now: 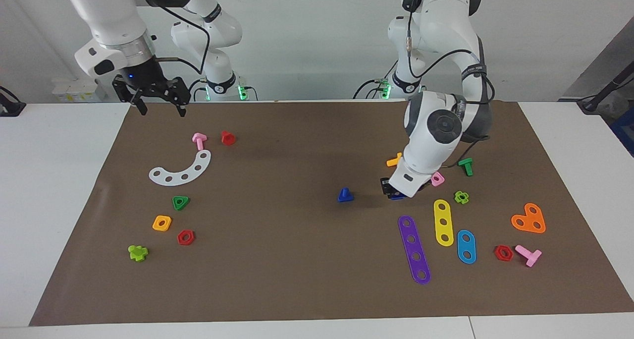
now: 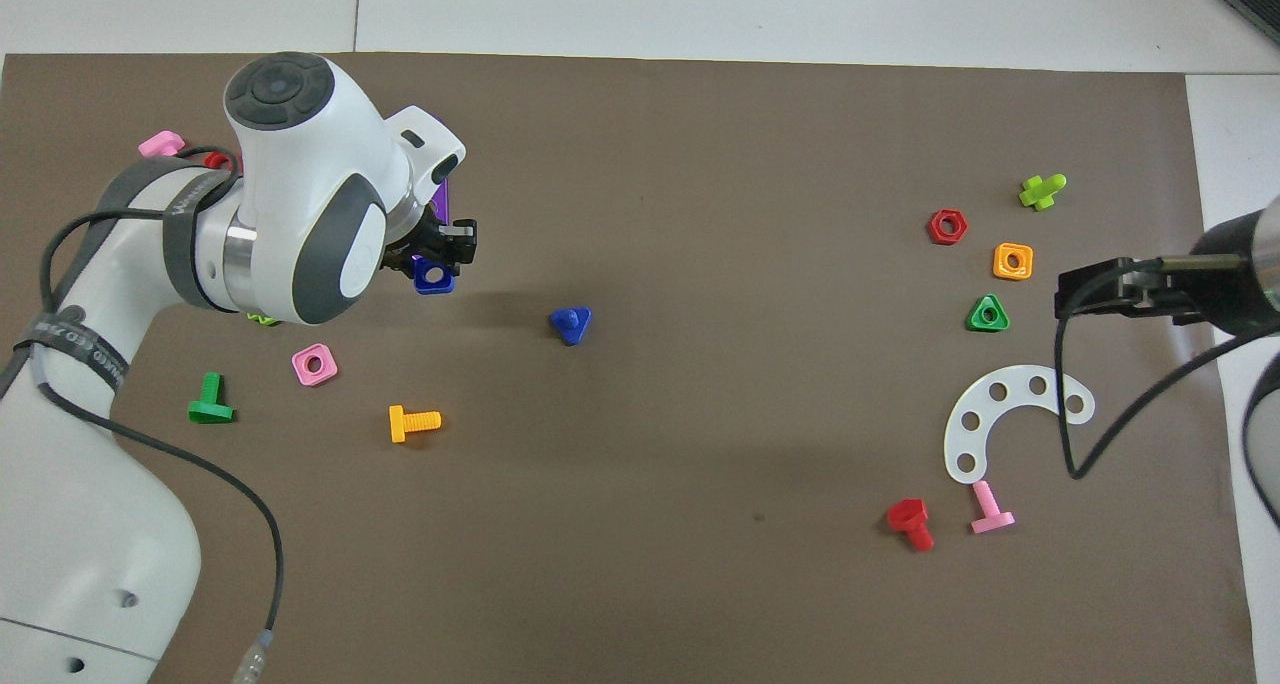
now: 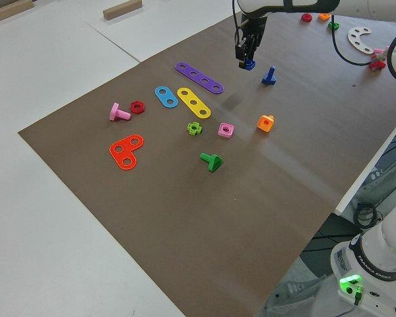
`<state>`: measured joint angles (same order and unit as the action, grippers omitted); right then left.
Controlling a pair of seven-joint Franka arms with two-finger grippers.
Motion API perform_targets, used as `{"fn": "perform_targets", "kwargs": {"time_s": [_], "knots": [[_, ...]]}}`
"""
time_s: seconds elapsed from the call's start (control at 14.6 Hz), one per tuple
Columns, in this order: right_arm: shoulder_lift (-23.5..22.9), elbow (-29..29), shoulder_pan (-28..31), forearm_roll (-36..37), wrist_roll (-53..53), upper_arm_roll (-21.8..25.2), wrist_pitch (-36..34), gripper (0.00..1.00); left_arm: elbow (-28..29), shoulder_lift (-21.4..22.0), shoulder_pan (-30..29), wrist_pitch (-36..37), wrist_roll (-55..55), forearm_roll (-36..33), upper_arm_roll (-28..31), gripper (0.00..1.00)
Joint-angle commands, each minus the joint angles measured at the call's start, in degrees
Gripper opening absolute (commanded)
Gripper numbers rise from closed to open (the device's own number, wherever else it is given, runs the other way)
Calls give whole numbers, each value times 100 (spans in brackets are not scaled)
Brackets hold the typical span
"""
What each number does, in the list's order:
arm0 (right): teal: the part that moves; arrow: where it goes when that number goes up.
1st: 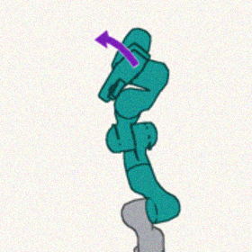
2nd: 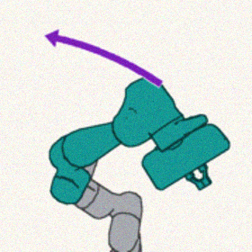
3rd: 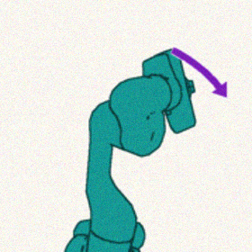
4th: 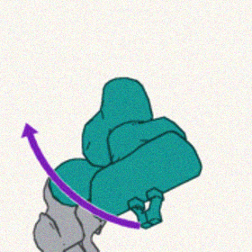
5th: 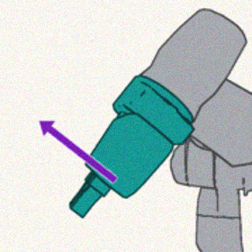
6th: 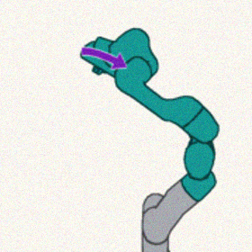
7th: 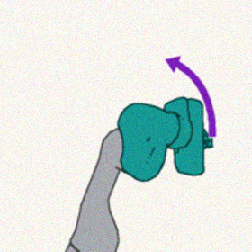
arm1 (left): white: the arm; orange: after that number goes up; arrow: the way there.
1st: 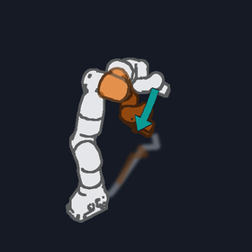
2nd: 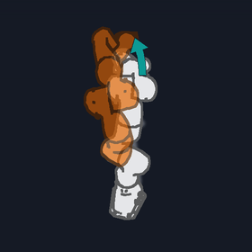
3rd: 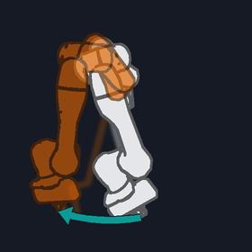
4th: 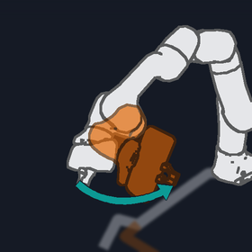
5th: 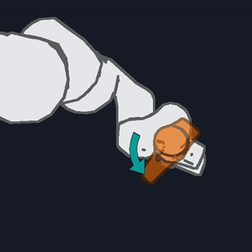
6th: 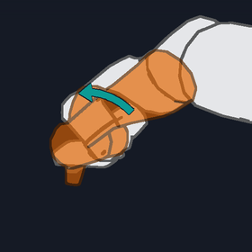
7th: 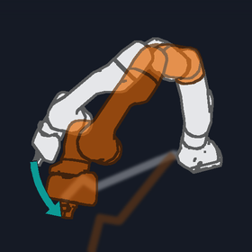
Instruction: Unscrew and place screws in storage area
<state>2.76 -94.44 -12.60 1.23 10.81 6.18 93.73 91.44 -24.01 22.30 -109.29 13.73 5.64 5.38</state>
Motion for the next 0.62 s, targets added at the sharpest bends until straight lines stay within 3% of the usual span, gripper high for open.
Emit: {"fn": "perform_targets", "kwargs": {"time_s": [0.0, 0.14, 0.27, 0.34, 0.41, 0.48, 0.55], "knots": [[-615, 74, -759, -35, 910, -37, 618, 100, 925, 414, -102, -432, -554, 95, -28, 27], [-1475, 678, -1400, -35, 1815, -37, 839, 100, 1654, 634, -94, -1108, -591, 87, -28, 31], [-2425, 1504, -1929, -183, 2598, -37, 1093, 100, 2043, 740, -85, -1584, -582, 95, -28, 41], [-2777, 1751, -2061, -280, 2810, -46, 1286, 100, 2018, 740, -76, -1586, -573, 87, -28, 62], [-3015, 1841, -2271, -281, 2908, -46, 1558, 100, 1992, 731, -59, -1569, -556, 87, -28, 93], [-3183, 1842, -2413, -281, 2996, -46, 1813, 100, 1931, 723, -59, -1516, -564, 78, -28, 100], [-3437, 1885, -2545, -281, 3119, -46, 1989, 100, 1826, 722, -102, -1429, -573, 69, -28, 100]]}}
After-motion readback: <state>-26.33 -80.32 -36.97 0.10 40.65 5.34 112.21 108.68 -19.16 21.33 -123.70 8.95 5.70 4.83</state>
